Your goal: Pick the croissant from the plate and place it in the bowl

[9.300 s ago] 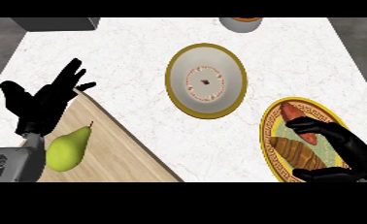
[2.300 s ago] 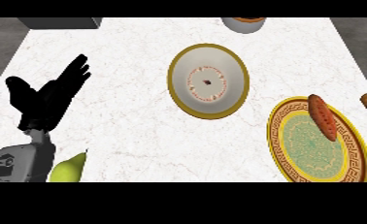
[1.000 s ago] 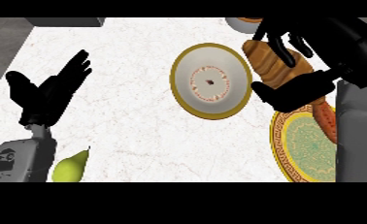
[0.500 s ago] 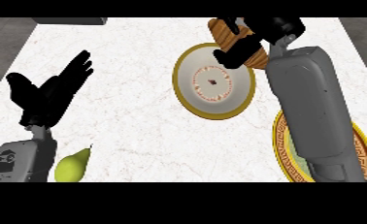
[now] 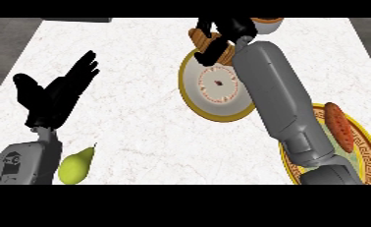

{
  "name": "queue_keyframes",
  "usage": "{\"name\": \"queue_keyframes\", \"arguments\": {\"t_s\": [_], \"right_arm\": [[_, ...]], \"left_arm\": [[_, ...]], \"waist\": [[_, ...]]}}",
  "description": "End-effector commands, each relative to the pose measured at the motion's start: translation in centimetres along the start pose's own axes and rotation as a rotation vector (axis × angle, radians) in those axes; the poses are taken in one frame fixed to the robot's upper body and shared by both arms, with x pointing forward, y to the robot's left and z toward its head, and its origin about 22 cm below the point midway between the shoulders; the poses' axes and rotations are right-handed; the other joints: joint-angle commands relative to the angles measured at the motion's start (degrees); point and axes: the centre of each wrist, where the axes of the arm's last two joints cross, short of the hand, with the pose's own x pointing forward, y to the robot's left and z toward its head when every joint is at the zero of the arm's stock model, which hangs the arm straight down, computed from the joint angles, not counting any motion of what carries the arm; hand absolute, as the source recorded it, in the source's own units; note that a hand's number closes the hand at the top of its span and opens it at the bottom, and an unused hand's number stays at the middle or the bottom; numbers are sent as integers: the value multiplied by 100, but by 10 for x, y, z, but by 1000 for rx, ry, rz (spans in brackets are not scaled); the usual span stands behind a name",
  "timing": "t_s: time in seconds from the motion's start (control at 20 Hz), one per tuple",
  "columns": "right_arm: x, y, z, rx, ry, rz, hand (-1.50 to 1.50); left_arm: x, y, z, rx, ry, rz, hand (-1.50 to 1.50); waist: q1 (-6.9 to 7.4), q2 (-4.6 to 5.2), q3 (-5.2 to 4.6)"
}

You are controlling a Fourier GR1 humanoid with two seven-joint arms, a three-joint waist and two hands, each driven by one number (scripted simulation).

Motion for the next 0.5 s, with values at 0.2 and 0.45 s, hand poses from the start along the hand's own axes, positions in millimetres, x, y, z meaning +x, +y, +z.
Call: {"name": "queue_keyframes", "arguments": {"t_s": [0.2,0.45], "right_arm": [[-30,44,-12,53,151,-358,-150],[-26,44,-19,-35,58,-434,-150]], "left_arm": [[7,-15,-3,-41,-10,-9,0],[14,-18,-15,-49,-21,-7,0]], "waist": [[229,44,6],[269,90,5]]}}
